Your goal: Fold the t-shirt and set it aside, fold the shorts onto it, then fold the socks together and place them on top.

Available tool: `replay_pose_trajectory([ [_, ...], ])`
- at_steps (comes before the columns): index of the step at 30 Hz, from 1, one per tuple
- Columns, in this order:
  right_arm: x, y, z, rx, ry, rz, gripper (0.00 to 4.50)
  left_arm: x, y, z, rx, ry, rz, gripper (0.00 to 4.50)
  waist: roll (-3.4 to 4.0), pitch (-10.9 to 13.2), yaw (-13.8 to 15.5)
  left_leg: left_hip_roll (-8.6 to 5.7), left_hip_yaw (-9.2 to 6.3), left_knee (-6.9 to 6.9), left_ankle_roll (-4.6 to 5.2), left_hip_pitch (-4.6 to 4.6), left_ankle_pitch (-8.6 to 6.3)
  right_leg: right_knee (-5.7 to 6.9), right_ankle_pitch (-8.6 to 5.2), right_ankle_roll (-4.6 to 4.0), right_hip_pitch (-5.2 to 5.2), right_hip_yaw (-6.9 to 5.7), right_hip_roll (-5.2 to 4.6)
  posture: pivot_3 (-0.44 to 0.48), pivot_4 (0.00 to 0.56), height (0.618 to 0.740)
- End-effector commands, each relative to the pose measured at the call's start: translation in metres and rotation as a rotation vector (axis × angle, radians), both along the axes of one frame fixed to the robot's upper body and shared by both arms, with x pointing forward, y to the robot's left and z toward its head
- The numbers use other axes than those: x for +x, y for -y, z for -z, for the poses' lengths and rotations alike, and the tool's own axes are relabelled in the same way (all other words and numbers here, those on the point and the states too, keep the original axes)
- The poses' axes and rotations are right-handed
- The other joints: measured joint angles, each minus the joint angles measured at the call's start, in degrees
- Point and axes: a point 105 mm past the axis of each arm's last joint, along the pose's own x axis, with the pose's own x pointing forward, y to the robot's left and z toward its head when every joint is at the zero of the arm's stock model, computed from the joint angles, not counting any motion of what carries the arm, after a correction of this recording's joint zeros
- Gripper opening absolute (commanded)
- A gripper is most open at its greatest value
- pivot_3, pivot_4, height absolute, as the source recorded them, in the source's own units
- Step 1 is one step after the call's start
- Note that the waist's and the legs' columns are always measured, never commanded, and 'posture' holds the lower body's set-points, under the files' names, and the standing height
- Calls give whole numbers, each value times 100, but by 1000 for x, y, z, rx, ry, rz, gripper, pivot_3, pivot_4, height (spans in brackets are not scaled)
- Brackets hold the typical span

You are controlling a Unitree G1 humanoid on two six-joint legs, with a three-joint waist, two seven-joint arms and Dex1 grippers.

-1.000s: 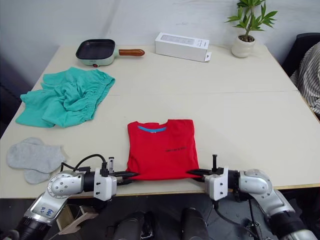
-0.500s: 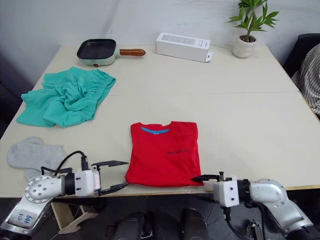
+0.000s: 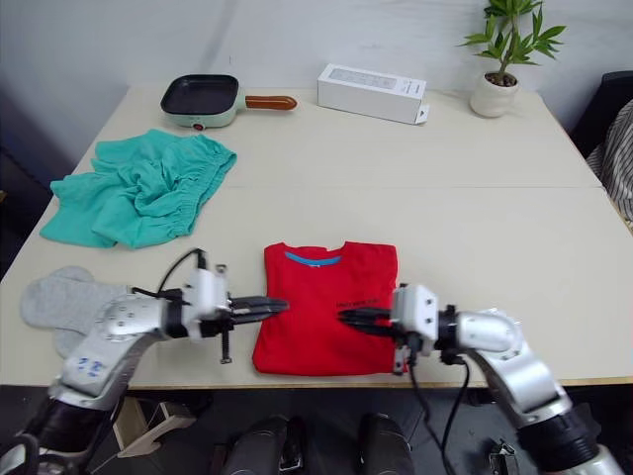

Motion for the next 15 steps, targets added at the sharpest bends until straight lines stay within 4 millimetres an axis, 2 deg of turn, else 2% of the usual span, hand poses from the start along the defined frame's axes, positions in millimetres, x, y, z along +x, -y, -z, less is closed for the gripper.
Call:
replay_pose_trajectory([
  [1,10,-7,10,-20,46,90,0,5,16,4,-27,9,-9,14,0,0,-12,-5,4,3,6,-3,0,8,0,0,-7,1,2,0,150,740],
  [6,28,7,27,-59,51,240,0,-1,16,25,20,-40,-32,14,-1,0,-25,-9,8,9,17,-1,5,12,6,11,-6,7,-25,0,150,740],
  [12,64,38,28,22,-54,476,0,-4,-9,60,111,-112,-148,14,0,-9,-33,7,0,5,-24,12,-7,17,3,5,0,35,-27,0,150,740],
  [15,82,52,25,75,-101,567,0,-8,-14,70,141,-127,-150,14,7,-49,-39,9,-1,5,-26,14,-8,18,1,2,0,37,-27,0,150,740],
])
